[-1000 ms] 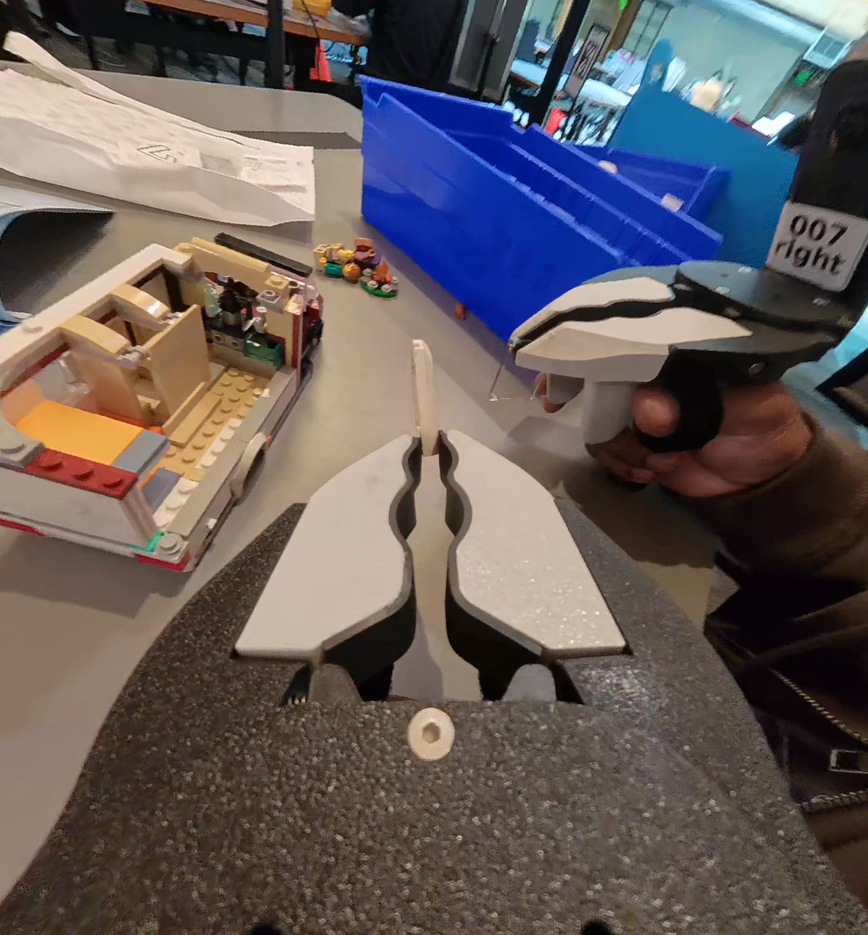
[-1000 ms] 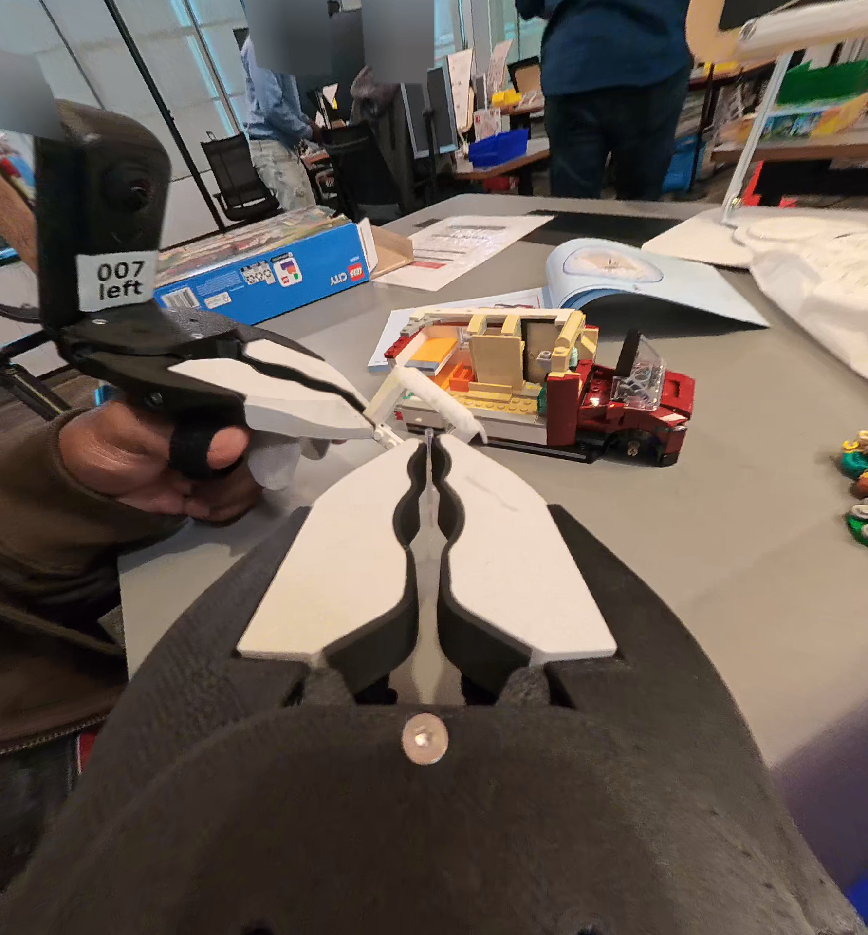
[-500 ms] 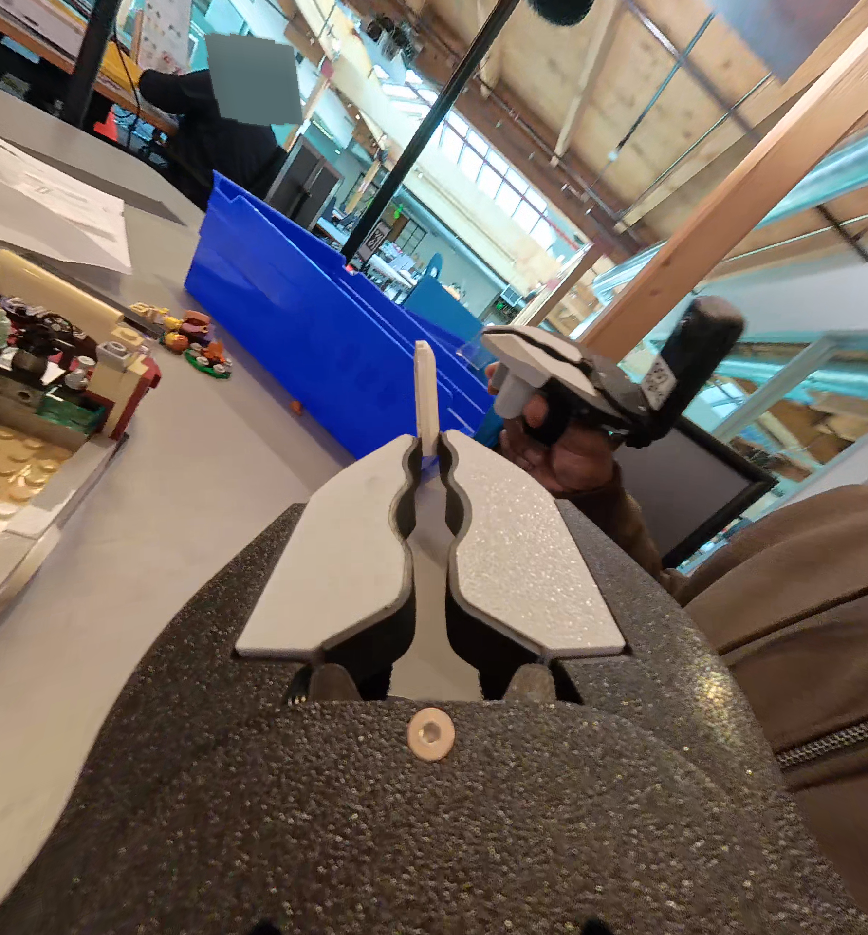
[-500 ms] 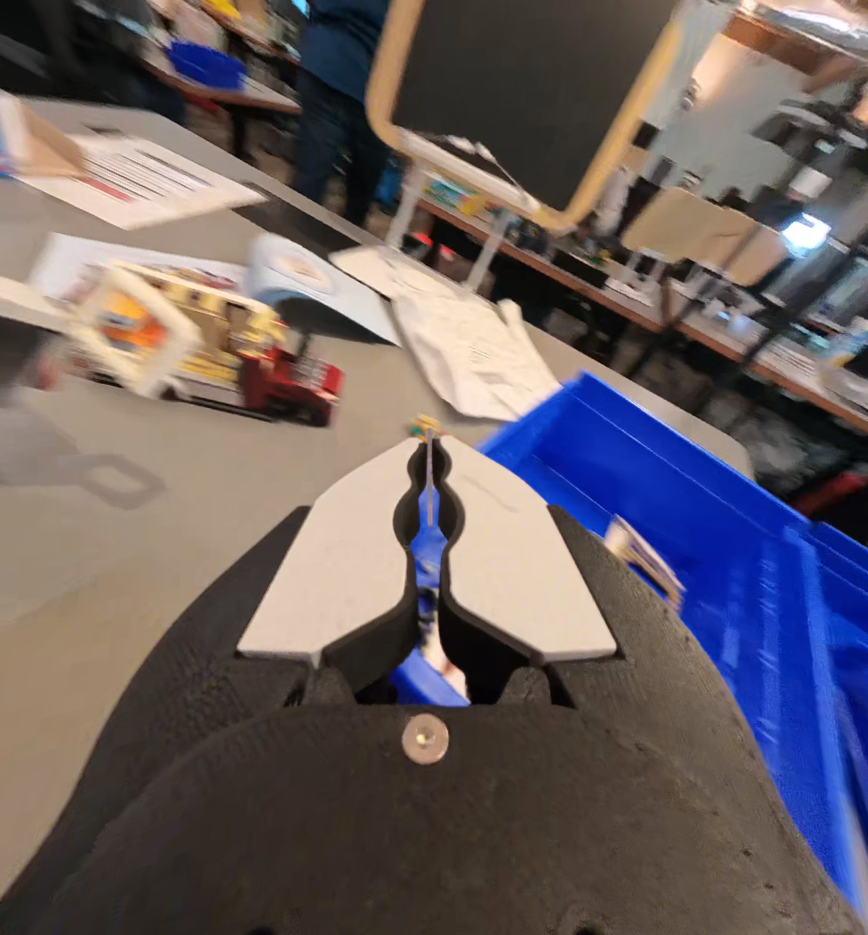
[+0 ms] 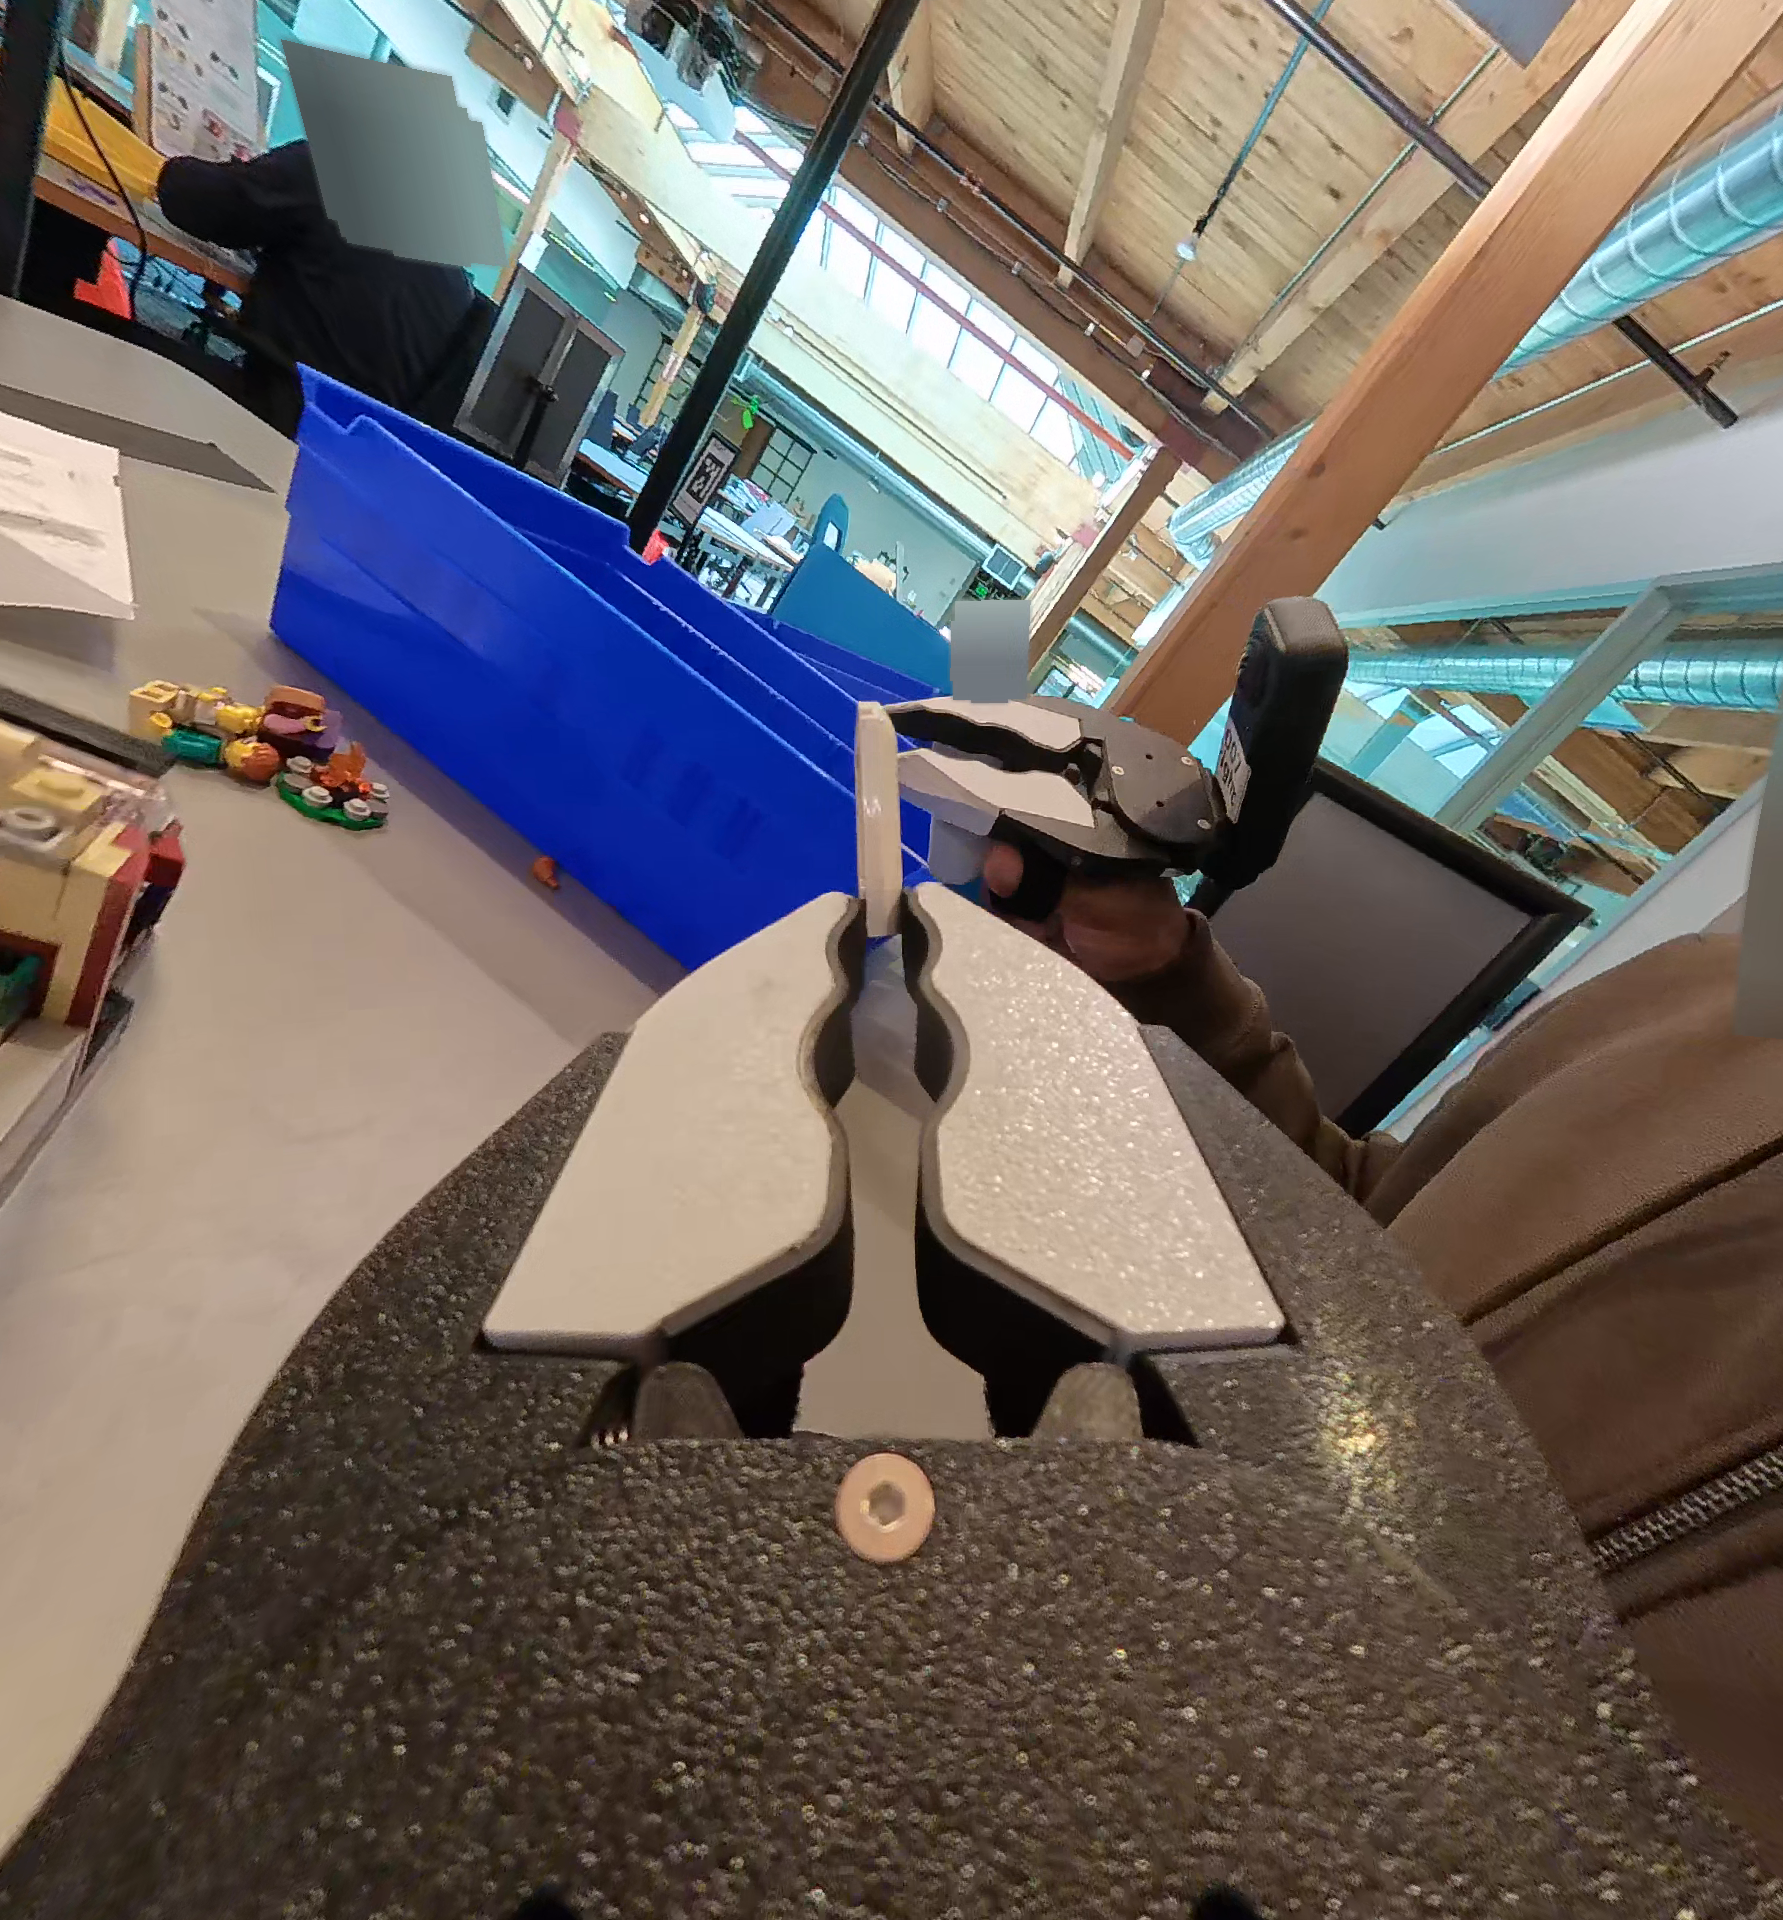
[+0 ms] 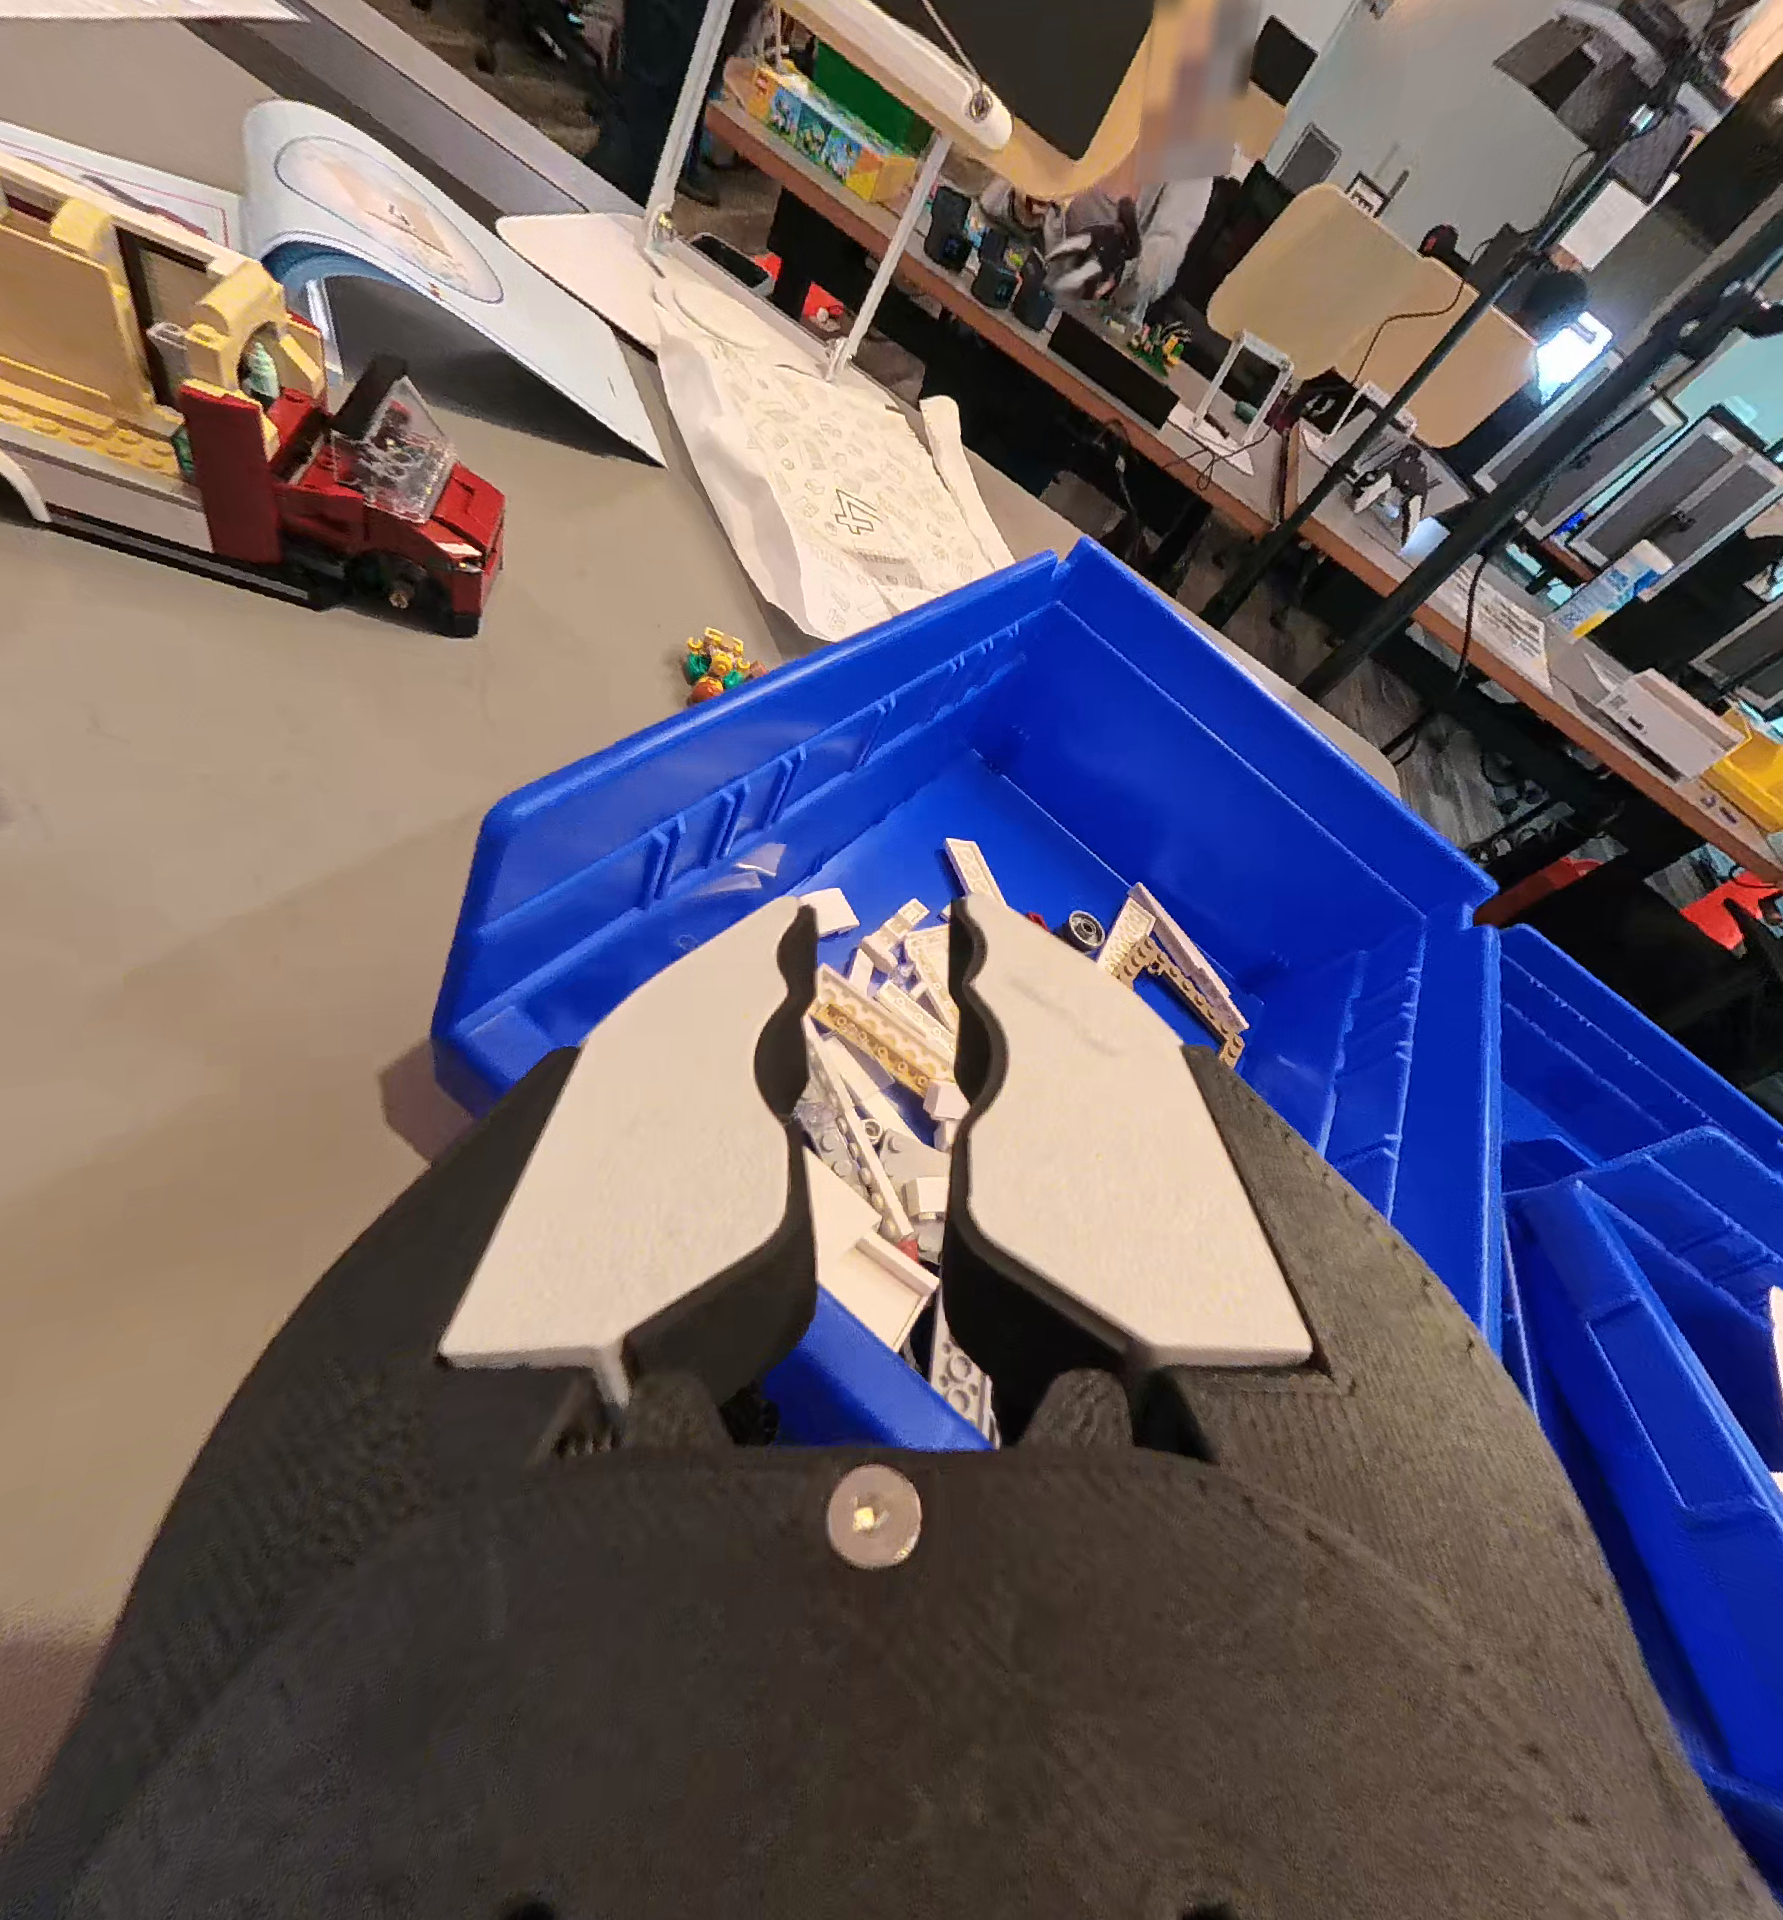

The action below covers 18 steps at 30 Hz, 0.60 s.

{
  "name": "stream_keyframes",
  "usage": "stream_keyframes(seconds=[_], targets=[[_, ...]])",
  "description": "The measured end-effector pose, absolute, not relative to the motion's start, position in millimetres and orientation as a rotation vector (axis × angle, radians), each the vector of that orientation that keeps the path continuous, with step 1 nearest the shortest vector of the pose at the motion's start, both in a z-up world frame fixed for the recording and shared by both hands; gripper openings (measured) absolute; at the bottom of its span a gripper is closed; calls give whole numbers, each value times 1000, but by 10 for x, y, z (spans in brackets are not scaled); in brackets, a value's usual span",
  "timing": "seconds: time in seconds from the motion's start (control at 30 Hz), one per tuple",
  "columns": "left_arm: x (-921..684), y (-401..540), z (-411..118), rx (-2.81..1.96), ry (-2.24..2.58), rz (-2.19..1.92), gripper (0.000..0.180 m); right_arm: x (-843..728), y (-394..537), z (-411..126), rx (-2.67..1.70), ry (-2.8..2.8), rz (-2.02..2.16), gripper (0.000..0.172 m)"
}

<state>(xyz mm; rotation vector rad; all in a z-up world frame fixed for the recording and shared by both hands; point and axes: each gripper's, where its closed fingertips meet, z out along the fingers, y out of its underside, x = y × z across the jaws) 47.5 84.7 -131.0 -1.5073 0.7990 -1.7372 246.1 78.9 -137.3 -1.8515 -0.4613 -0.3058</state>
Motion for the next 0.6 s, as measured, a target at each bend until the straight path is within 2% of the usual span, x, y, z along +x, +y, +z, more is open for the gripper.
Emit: stream_keyframes(seconds=[0.33, 0.43, 0.6], targets=[[1377, 782, -835, -1401, 1218, -1478, 6, 2480, 551, -1457, -1795, -444, -212, 30], [1851, 858, -844, -1419, 1324, -1372, 8, 2482, 540, -1502, -1798, -419, -178, 38], [2219, 992, -1114, -1470, 1420, -1163, 37, 2485, 484, -1526, -1798, -393, -162, 50]])
